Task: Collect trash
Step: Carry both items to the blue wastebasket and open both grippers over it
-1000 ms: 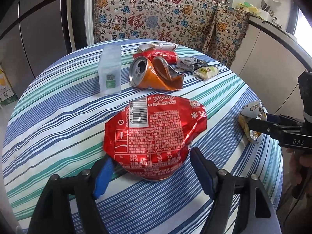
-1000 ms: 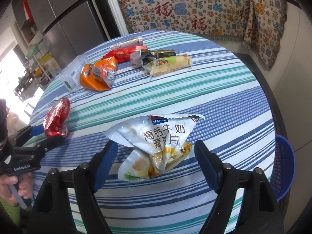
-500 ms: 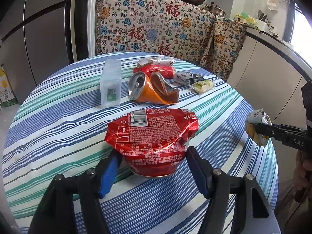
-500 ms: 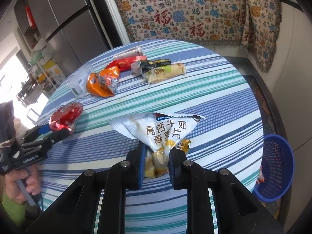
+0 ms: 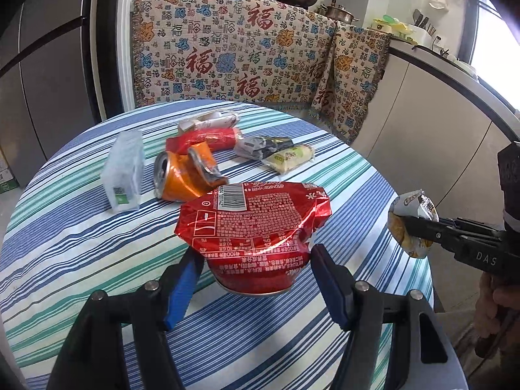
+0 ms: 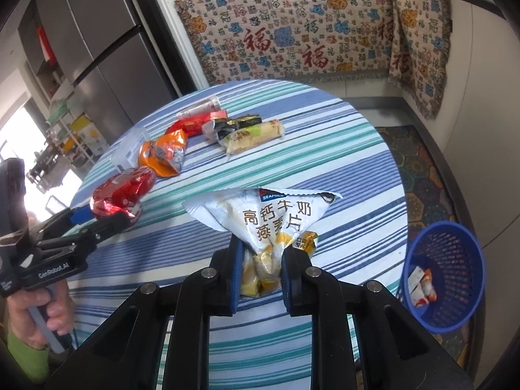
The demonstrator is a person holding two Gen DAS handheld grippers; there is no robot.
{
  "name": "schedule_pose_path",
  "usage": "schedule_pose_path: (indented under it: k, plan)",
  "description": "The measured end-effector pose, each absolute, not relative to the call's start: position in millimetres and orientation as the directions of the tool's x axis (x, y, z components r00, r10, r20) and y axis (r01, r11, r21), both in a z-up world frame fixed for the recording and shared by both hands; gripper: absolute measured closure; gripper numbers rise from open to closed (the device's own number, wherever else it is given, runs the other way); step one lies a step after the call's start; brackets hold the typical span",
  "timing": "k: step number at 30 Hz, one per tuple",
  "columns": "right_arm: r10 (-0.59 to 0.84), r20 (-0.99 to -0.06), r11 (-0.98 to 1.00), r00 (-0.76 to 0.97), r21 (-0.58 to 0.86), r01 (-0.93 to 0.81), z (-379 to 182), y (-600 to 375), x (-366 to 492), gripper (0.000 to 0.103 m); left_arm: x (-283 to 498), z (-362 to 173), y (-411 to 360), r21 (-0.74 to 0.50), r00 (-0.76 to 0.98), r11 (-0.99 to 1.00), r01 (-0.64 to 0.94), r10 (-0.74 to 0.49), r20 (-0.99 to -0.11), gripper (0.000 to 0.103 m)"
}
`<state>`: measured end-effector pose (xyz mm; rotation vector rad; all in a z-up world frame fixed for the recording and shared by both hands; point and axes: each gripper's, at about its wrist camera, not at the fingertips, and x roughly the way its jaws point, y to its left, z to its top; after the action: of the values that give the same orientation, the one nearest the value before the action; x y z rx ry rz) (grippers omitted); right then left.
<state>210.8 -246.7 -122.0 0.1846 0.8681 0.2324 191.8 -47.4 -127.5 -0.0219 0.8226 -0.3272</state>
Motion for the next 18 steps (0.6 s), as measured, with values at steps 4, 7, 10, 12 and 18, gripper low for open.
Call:
schedule_pose_path:
  k: [4, 7, 10, 12, 18]
  plan:
    - [0.262, -0.716, 0.959, 0.647, 0.267, -0.094, -111.6, -271.0, 206.0, 0.084, 193.1, -119.3, -80.8, -0.130, 0.622, 0.933, 0.335, -0.323, -0.713, 0.034]
    - [0.233, -0.709, 0.963, 0.666, 0.265, -0.055, -103.0, -298.4, 201.3, 0.084, 195.2, -111.8, -112.4, -0.133, 0.607, 0.912, 0.387, -0.361, -0.708, 0.034]
    - [0.188, -0.705, 0.966, 0.683, 0.257, -0.001, -95.6, -332.5, 193.8, 0.084, 196.8, -106.2, -147.8, -0.133, 0.590, 0.887, 0.442, -0.399, -0.701, 0.034]
    - [0.150, -0.707, 0.968, 0.691, 0.247, 0.043, -92.8, -358.1, 188.1, 0.084, 198.5, -104.6, -171.2, -0.138, 0.575, 0.869, 0.474, -0.425, -0.699, 0.034]
    - [0.043, -0.738, 0.959, 0.673, 0.220, 0.180, -99.4, -436.9, 176.3, 0.084, 210.4, -108.4, -247.9, -0.179, 0.499, 0.810, 0.558, -0.500, -0.707, 0.034]
